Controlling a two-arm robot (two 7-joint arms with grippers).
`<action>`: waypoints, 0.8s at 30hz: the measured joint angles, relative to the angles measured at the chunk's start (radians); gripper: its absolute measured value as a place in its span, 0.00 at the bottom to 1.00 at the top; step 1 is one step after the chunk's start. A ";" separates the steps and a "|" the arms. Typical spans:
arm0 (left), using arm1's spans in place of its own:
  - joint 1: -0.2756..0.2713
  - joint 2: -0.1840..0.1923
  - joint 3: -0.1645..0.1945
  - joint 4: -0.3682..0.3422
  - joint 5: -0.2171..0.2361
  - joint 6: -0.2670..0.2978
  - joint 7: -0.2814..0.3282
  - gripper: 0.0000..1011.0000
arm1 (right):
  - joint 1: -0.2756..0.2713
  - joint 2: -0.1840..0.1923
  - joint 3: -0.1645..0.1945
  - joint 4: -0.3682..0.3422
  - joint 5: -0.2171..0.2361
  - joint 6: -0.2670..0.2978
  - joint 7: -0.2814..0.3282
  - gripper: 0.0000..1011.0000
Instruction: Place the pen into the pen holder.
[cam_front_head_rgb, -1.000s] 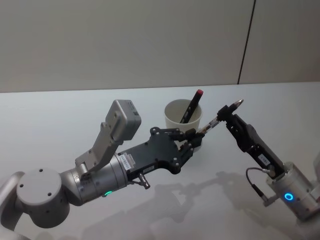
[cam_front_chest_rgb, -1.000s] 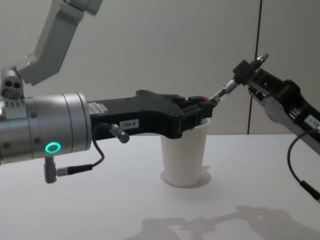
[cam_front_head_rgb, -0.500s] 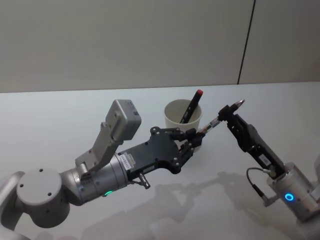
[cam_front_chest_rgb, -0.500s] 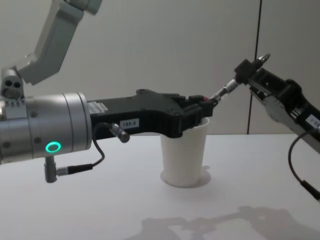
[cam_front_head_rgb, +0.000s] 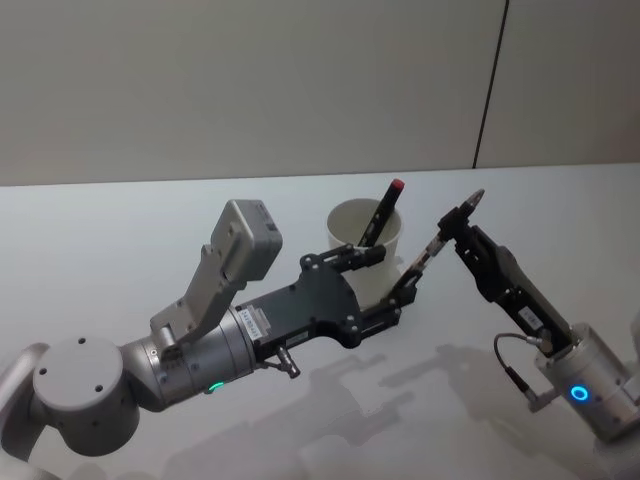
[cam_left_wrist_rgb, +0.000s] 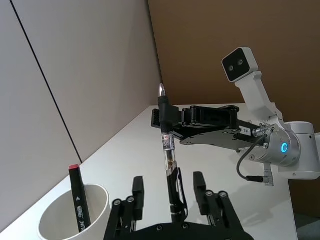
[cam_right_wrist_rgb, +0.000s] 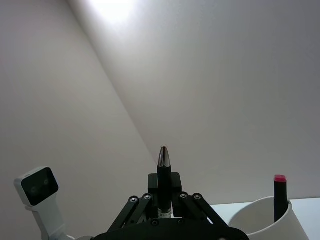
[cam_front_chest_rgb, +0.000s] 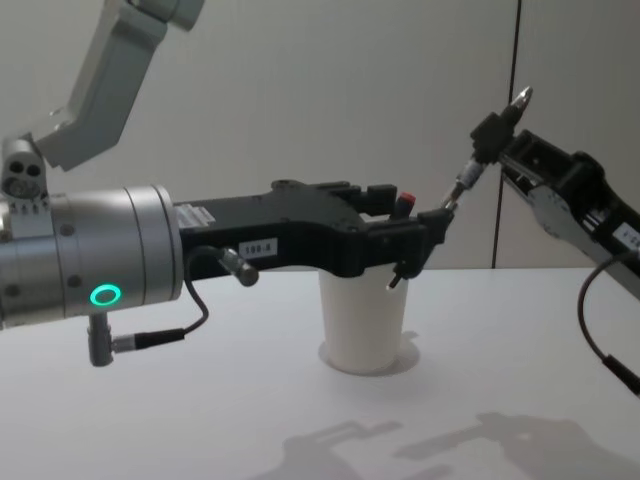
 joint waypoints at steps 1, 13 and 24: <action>0.000 0.000 0.000 0.000 0.000 0.000 0.000 0.64 | -0.002 0.002 0.000 -0.006 -0.004 -0.002 -0.003 0.14; 0.000 0.000 0.000 0.000 0.000 0.000 0.000 0.97 | -0.015 0.019 0.003 -0.061 -0.071 -0.022 -0.053 0.14; 0.000 0.000 0.000 0.000 0.000 0.000 0.000 0.99 | -0.010 0.046 0.018 -0.125 -0.202 -0.032 -0.137 0.14</action>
